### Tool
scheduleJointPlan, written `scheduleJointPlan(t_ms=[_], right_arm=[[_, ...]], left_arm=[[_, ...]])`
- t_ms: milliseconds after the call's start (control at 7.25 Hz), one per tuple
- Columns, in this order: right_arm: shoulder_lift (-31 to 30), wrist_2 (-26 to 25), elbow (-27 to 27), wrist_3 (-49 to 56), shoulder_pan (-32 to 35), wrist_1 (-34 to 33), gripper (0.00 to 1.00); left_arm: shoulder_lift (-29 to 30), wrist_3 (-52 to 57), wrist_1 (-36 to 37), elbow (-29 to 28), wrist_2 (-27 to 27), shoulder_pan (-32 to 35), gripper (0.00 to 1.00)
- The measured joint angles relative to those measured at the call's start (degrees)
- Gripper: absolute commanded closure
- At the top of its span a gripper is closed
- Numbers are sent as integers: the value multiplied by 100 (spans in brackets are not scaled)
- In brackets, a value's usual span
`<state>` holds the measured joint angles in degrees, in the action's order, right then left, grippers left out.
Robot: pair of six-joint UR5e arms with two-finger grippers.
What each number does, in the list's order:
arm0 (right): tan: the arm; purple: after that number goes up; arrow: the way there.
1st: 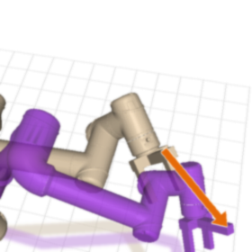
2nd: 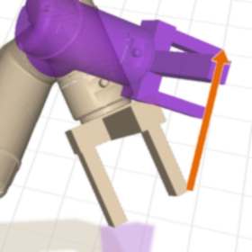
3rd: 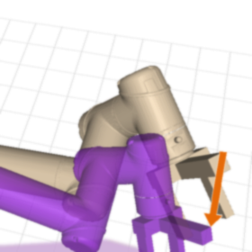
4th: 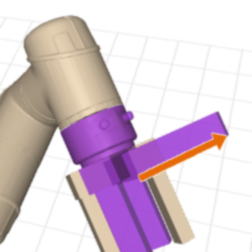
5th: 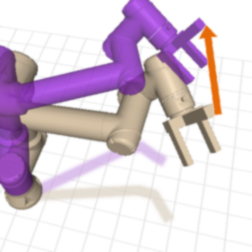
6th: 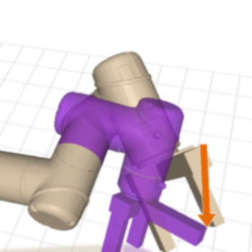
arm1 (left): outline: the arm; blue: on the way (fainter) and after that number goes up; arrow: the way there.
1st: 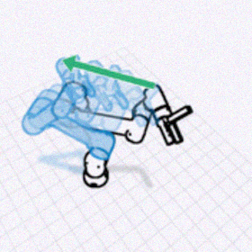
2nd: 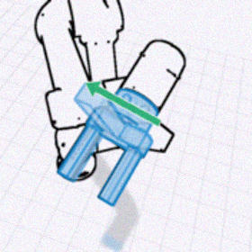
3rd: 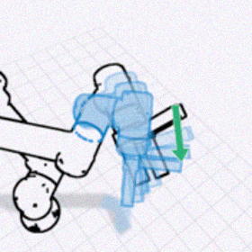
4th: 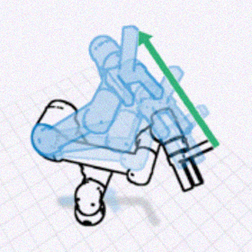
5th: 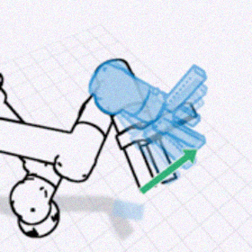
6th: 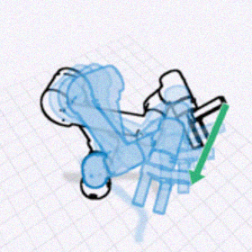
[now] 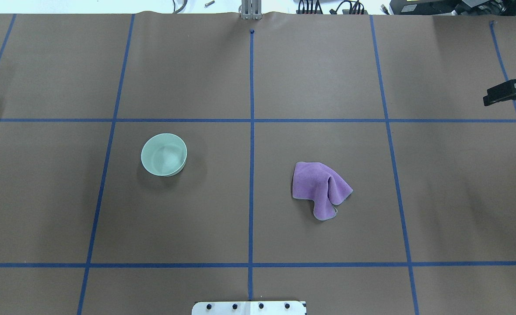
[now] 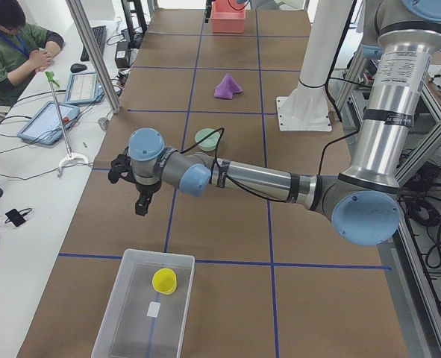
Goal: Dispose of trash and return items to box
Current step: 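Reach the left gripper to the pale green bowl and grasp its rim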
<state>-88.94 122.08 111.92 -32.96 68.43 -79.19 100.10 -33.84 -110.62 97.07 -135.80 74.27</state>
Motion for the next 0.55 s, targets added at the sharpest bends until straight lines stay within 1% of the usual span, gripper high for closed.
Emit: scheduleJointPlan(t_ms=[138,276,414,552], right_arm=[[0,0,-5,0,2,0,0],[-3,-2,-9,0,3,-1,0],[-6,-4,-11,0,3,-6,0],[-8,-2,-12,0,4,-7,0]], left_arm=[[37,-1091,-191,376,384,-696,2],[161,-1963,-277,618,854,-1396,2],[322,-2600,-308,702,1384,-2070,2],[450,-3037,-326,670,1986,-2741,6]])
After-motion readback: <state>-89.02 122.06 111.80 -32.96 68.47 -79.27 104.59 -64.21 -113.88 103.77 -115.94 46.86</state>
